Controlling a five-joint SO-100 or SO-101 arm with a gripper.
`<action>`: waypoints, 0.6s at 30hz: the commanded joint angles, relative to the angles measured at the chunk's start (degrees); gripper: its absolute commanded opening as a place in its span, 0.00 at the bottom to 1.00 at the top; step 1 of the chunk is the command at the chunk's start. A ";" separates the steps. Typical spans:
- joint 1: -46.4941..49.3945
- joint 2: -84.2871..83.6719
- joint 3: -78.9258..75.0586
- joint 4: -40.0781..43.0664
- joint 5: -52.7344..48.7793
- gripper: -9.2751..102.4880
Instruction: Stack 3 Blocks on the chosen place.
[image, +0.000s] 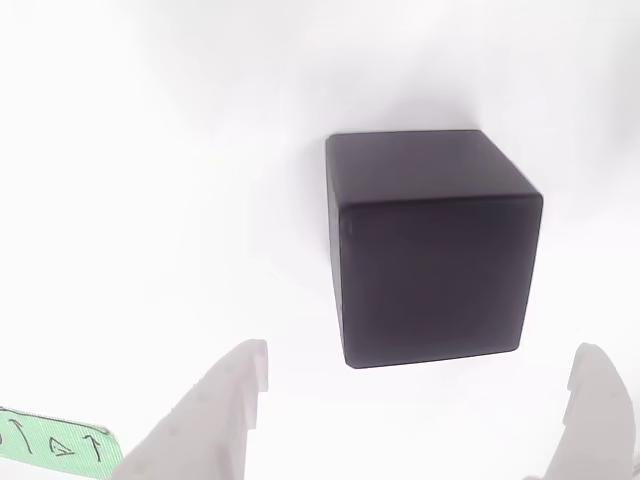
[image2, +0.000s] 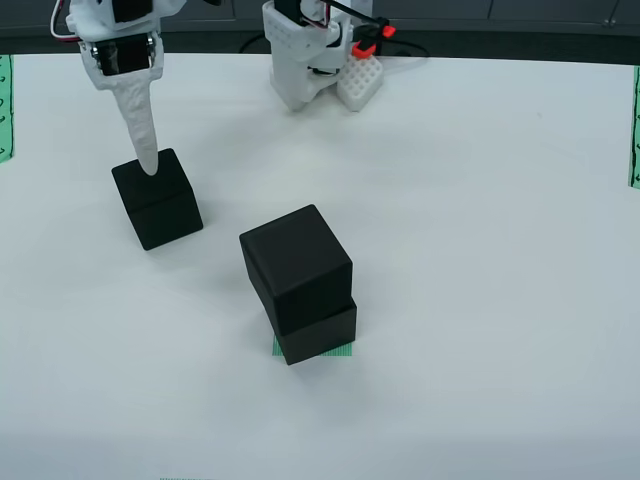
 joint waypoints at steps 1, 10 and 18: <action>1.41 -2.55 -0.18 -3.08 -0.70 0.42; -0.53 -10.11 -2.29 -3.78 -0.70 0.42; -2.46 -12.39 -3.60 -1.23 -0.62 0.42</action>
